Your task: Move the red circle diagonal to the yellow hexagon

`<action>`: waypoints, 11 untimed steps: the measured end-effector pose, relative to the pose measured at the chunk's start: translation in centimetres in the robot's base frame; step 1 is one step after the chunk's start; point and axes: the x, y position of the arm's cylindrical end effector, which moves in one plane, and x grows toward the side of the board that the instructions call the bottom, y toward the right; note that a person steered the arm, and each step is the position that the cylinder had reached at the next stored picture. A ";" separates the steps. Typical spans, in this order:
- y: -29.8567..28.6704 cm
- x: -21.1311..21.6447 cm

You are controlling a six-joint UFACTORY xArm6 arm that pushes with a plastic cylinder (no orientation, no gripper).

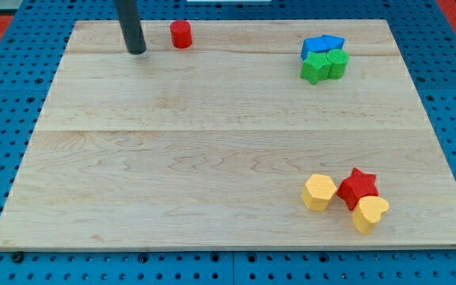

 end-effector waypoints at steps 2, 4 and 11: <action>6.0 0.2; 2.2 5.4; 16.0 12.8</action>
